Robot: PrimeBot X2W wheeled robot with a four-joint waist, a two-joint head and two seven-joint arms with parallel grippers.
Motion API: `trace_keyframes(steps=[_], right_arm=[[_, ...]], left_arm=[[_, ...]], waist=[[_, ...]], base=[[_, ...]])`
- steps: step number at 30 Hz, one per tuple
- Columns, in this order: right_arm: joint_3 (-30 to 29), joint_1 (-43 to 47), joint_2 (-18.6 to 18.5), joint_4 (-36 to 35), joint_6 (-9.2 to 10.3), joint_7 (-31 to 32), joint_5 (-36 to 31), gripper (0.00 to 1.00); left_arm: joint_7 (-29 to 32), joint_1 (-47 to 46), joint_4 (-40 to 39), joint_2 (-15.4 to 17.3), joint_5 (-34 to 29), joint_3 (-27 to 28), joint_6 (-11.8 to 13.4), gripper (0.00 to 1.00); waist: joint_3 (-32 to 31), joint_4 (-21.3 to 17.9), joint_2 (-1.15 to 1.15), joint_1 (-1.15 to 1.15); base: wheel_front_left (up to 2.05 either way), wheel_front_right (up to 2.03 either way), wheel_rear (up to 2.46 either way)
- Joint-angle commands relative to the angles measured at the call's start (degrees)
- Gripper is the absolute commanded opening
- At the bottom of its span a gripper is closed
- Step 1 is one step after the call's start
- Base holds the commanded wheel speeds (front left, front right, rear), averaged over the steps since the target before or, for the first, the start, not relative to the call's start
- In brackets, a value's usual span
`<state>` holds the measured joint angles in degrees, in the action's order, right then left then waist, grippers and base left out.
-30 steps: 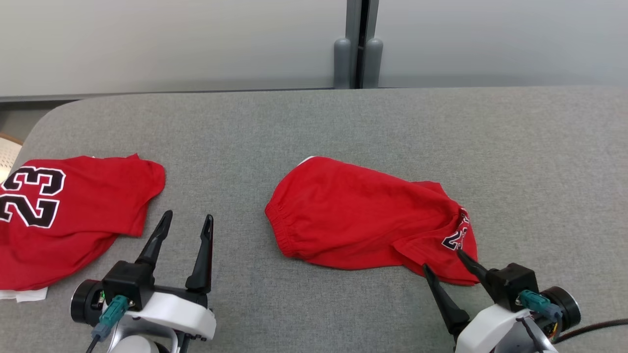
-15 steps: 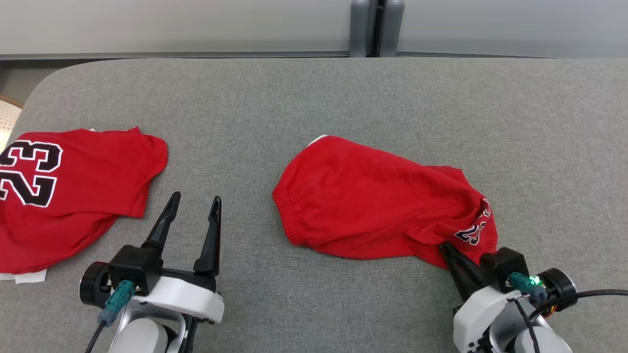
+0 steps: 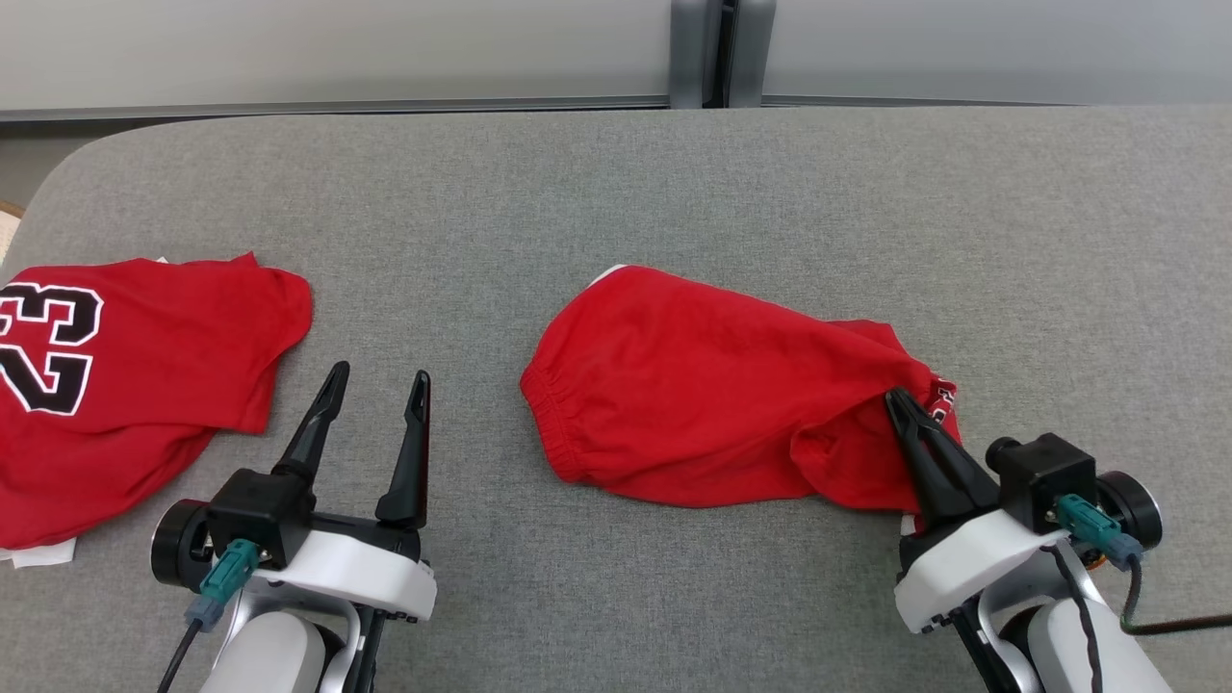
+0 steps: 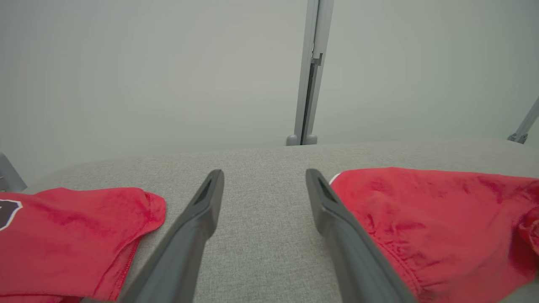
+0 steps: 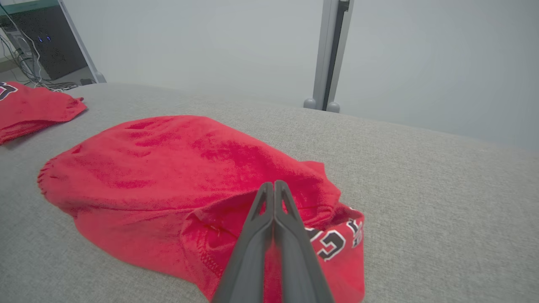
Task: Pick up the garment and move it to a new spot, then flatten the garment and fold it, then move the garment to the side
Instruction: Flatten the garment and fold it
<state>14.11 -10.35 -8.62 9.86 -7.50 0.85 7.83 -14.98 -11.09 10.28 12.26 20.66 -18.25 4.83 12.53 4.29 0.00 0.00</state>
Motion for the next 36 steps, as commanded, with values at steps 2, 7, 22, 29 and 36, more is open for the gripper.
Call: trace_keyframes(steps=[2,7,22,29,36], right_arm=[[-0.59,-0.27,0.17,-1.33,0.02,-1.09,0.66,0.00],[-6.13,-3.61,0.83,-2.14,0.02,-1.79,2.92,0.00],[-28.22,-16.22,2.72,16.43,0.01,-3.05,7.18,0.00],[-23.16,-15.33,1.97,16.64,0.01,-9.29,8.95,1.00],[-17.39,-9.29,-0.63,4.76,0.01,-13.21,7.91,1.00]], left_arm=[[-0.24,-1.06,-0.05,0.20,-0.40,0.32,-0.20,1.00],[-0.25,-1.90,-1.06,0.14,-0.65,0.63,-0.26,1.00],[-0.19,-5.78,-1.42,-1.67,-2.09,1.67,-1.85,1.00],[-0.19,-5.03,-1.09,-1.93,-2.72,2.84,-2.49,1.00],[-0.20,-2.78,-1.06,-1.48,-3.38,4.19,-2.52,1.00]], waist=[[0.05,-0.02,0.00,0.00],[1.42,0.11,0.00,0.00],[7.43,1.85,0.00,0.00],[6.78,0.76,0.00,0.00],[3.69,-0.63,0.00,0.00]], base=[[0.00,0.00,0.00],[0.00,0.00,0.00],[0.00,0.00,0.00],[0.00,0.00,0.00],[0.00,0.00,0.00]])
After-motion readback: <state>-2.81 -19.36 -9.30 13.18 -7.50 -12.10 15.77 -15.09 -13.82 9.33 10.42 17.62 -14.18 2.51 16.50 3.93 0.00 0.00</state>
